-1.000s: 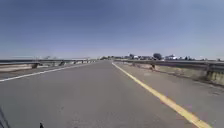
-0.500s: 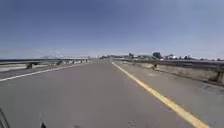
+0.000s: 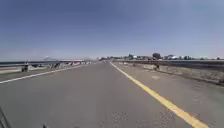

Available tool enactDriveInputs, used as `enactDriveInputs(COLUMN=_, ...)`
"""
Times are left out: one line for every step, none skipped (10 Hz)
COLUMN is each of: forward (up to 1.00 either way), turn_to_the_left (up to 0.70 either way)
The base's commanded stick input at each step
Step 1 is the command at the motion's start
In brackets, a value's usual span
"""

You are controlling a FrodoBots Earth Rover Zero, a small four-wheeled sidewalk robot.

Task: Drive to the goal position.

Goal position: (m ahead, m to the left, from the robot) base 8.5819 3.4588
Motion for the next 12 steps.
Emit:
enactDriveInputs(forward=0.85, turn_to_the_left=0.00)
enactDriveInputs(forward=0.85, turn_to_the_left=0.00)
enactDriveInputs(forward=0.85, turn_to_the_left=0.00)
enactDriveInputs(forward=0.85, turn_to_the_left=0.00)
enactDriveInputs(forward=0.85, turn_to_the_left=0.00)
enactDriveInputs(forward=0.85, turn_to_the_left=0.00)
enactDriveInputs(forward=0.85, turn_to_the_left=0.00)
enactDriveInputs(forward=0.85, turn_to_the_left=0.00)
enactDriveInputs(forward=0.85, turn_to_the_left=0.00)
enactDriveInputs(forward=0.85, turn_to_the_left=0.00)
enactDriveInputs(forward=0.85, turn_to_the_left=0.00)
enactDriveInputs(forward=0.85, turn_to_the_left=0.00)
